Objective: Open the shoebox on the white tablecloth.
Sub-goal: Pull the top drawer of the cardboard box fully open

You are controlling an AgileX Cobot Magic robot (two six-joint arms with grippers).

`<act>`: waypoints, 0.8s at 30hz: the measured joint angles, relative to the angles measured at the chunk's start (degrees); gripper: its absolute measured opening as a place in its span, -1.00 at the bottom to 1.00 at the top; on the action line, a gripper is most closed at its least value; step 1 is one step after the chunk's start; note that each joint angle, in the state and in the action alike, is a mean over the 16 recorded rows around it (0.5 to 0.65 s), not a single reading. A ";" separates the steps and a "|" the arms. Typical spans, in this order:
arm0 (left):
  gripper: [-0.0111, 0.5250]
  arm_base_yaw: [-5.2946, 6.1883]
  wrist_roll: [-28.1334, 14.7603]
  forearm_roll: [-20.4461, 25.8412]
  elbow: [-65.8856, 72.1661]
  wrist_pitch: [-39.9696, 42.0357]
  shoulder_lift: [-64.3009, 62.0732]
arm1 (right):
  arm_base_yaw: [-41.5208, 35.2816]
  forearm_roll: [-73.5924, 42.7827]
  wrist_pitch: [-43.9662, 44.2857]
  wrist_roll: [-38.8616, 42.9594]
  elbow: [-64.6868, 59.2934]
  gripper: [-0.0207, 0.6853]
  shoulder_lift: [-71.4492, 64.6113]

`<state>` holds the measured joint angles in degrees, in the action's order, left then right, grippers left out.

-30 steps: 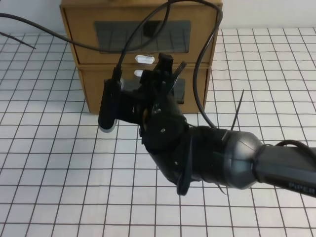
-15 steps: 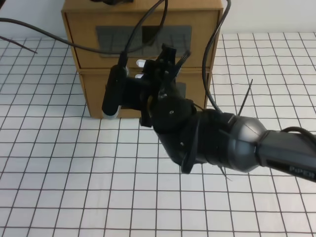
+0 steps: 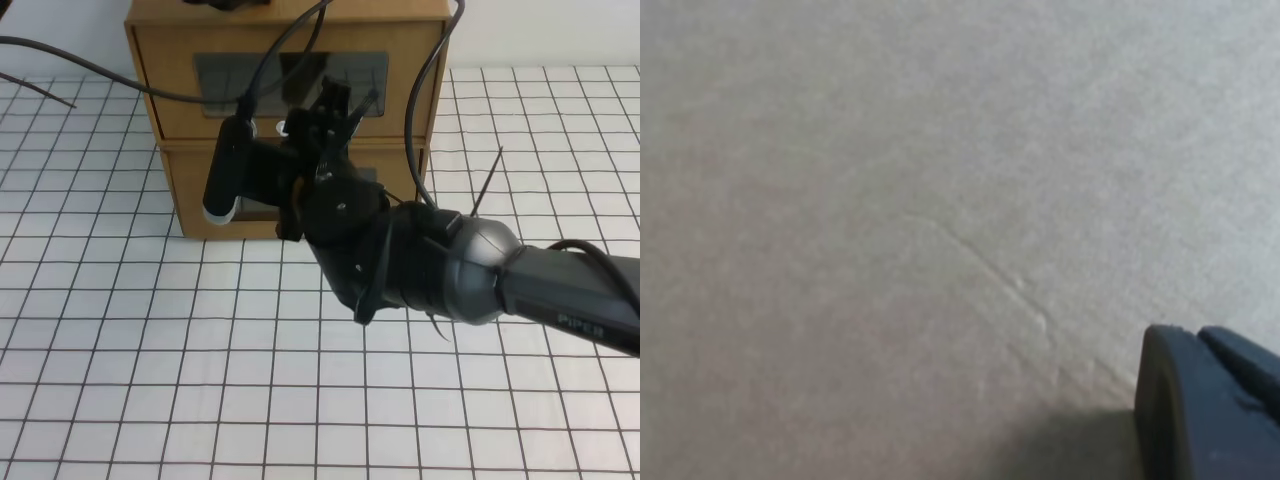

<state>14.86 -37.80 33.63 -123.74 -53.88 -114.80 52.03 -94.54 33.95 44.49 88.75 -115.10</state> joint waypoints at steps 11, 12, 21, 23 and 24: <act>-0.97 0.00 0.00 0.00 -0.01 -0.05 0.00 | -1.01 -0.17 -1.96 -0.58 2.29 -0.18 -2.25; -0.97 0.00 0.00 0.00 -0.01 -0.05 0.00 | -1.09 -0.18 -2.03 -0.59 2.46 -0.18 -2.44; -0.97 0.00 0.00 0.00 -0.01 -0.05 0.00 | -1.58 -0.27 -2.49 -0.63 3.47 -0.20 -3.55; -0.97 0.00 0.00 0.00 -0.01 -0.05 0.00 | -1.60 -0.28 -2.63 -0.64 3.55 -0.20 -3.67; -0.97 0.00 0.00 0.00 -0.01 -0.05 0.00 | -1.60 -0.29 -2.70 -0.64 3.57 -0.20 -3.71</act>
<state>14.86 -37.80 33.63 -123.75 -53.93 -114.80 50.43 -94.83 31.25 43.85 92.32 -118.81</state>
